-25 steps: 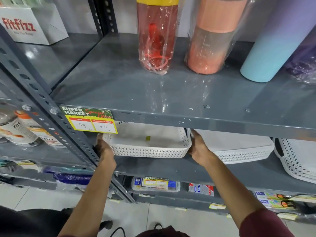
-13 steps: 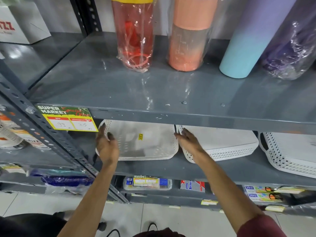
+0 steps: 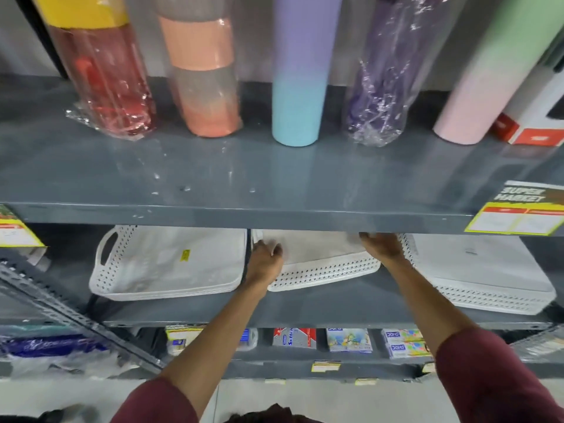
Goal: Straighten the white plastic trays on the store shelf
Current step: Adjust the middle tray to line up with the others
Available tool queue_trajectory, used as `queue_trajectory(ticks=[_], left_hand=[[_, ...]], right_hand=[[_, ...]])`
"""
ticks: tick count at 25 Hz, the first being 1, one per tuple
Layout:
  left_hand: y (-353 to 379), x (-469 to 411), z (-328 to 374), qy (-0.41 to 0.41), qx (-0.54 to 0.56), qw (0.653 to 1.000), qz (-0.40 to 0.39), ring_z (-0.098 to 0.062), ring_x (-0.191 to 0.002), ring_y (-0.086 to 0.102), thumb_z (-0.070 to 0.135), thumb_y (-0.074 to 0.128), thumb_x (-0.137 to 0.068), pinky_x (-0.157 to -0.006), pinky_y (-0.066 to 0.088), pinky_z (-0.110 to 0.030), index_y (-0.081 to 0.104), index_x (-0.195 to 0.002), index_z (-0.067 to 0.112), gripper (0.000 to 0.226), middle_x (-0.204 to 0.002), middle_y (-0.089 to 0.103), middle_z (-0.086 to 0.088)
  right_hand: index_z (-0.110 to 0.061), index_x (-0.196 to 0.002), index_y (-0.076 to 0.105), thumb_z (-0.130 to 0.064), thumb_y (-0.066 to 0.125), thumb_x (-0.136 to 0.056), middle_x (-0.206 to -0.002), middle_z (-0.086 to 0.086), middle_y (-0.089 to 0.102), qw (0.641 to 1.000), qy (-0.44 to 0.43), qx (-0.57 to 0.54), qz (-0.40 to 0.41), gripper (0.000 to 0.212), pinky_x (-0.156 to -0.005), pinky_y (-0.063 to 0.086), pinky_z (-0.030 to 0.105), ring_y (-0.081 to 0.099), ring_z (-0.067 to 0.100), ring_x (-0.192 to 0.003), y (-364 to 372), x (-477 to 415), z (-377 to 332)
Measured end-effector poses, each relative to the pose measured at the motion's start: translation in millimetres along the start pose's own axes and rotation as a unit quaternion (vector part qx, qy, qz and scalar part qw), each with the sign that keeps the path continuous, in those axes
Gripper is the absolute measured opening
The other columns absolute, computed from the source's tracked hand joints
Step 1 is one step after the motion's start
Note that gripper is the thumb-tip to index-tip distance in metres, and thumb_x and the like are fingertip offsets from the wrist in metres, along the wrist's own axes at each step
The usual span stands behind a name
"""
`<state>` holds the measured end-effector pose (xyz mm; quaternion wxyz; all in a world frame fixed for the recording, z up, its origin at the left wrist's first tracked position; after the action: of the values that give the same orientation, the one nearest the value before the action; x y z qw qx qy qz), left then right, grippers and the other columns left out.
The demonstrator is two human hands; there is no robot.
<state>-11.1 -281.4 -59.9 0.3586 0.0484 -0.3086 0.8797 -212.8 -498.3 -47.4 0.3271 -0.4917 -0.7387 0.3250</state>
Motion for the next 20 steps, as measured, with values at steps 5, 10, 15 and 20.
queue_trajectory(ticks=[5,10,15,20], left_hand=[[16,-18,-15,-0.058,0.026,0.996,0.057,-0.038,-0.110,0.063,0.026,0.047,-0.080,-0.091,0.055,-0.047,0.048,-0.128,0.008,0.051,-0.128,0.060,-0.018],[18,-7,-12,-0.031,-0.009,0.993,0.112,-0.043,-0.116,0.056,0.010,0.053,-0.073,-0.094,0.053,-0.051,0.023,-0.150,0.015,0.084,-0.142,0.036,-0.016],[0,-1,25,0.091,0.111,0.974,0.178,-0.025,-0.118,0.049,-0.012,0.039,-0.065,-0.106,0.043,-0.037,0.043,-0.135,0.013,0.075,-0.132,0.040,-0.004],[-21,8,17,-0.003,0.269,0.949,0.164,-0.015,-0.114,0.056,0.035,0.042,-0.088,-0.096,0.032,-0.035,0.057,-0.087,0.031,0.016,-0.107,0.062,0.008]], right_hand=[[-0.004,-0.132,0.053,-0.029,0.064,-0.090,-0.139,0.014,0.055,0.990,0.016,-0.097,-0.101,0.051,-0.106,0.045,0.037,0.054,0.029,-0.125,20,-18,25],[-0.015,-0.140,0.040,-0.016,0.078,-0.073,-0.141,0.013,0.047,0.989,-0.006,-0.147,-0.035,0.077,-0.110,0.042,0.042,0.047,0.031,-0.132,17,-23,44],[-0.020,-0.125,0.044,0.000,0.053,-0.075,-0.120,0.006,0.064,0.965,0.022,-0.262,-0.006,0.055,-0.077,0.045,0.031,0.058,0.026,-0.105,0,-10,53],[-0.008,-0.132,0.058,-0.025,0.029,-0.093,-0.139,0.014,0.057,0.808,0.205,-0.536,-0.135,0.052,-0.098,0.043,0.037,0.049,0.035,-0.130,11,0,80]])
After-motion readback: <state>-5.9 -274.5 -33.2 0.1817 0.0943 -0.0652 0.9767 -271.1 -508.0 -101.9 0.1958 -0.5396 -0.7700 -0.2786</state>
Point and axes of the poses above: each hand's wrist, its own x-axis away from the middle knuckle, its own y-axis out of the palm, z = x × y, the point moved 5 cm from there along -x, towards the middle knuckle
